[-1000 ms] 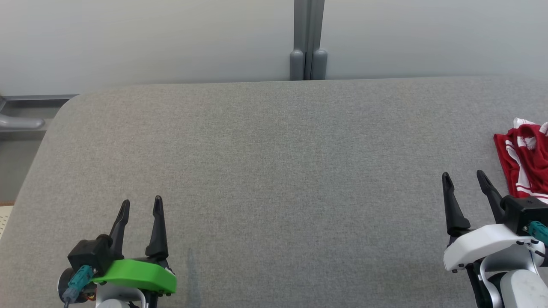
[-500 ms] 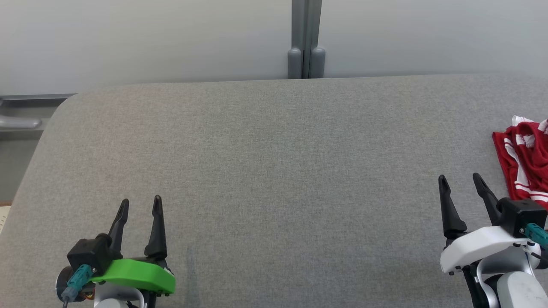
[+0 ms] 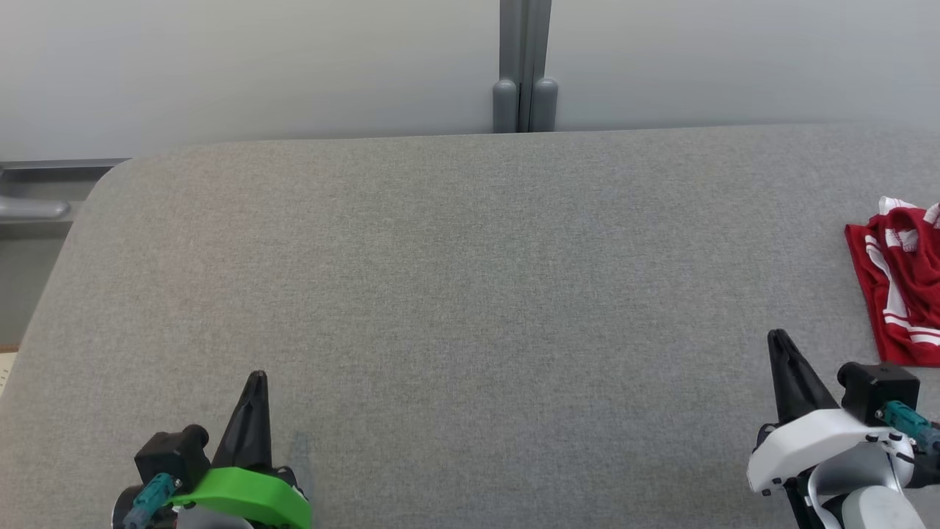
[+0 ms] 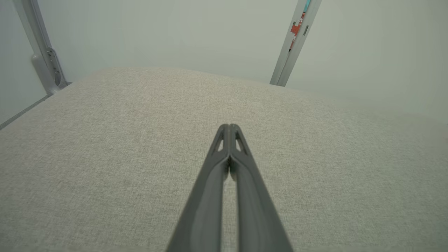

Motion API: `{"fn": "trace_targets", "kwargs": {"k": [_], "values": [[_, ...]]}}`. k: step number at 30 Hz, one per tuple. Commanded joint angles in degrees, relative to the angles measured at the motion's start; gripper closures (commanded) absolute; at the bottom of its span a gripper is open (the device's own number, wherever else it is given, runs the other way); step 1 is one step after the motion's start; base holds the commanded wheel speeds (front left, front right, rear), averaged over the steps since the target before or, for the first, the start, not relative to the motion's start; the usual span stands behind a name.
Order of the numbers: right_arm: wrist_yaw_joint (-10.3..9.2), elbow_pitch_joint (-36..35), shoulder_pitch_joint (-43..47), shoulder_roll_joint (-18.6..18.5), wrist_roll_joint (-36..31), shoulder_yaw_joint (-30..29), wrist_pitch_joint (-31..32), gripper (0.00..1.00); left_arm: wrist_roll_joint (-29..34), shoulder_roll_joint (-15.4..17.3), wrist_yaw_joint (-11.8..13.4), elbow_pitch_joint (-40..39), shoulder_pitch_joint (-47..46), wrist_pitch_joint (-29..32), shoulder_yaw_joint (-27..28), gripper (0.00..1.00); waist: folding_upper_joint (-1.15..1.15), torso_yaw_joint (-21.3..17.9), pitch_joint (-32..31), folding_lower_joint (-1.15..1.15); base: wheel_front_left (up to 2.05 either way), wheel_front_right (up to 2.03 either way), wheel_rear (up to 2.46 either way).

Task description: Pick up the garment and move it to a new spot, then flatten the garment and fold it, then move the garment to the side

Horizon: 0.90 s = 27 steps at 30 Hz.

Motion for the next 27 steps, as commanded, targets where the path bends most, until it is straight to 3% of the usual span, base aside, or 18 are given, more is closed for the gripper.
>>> {"fn": "trace_targets", "kwargs": {"k": [1, 27], "values": [[0.00, -0.14, -0.72, -0.14, 1.95, -0.33, 0.42, 1.00, -1.79, 0.00, 0.00, -0.59, -0.39, 0.55, 0.37, 1.00, 0.00, -0.02, -0.02, 0.00, 0.00, 0.00, 0.00], [-0.02, 1.87, -2.46, 0.62, 28.61, -0.73, 3.12, 1.00, -25.06, -0.39, -0.07, -2.84, -1.22, 7.19, 3.57, 1.00, 0.00, -0.42, -0.25, 0.00, 0.00, 0.00, 0.00]]}}
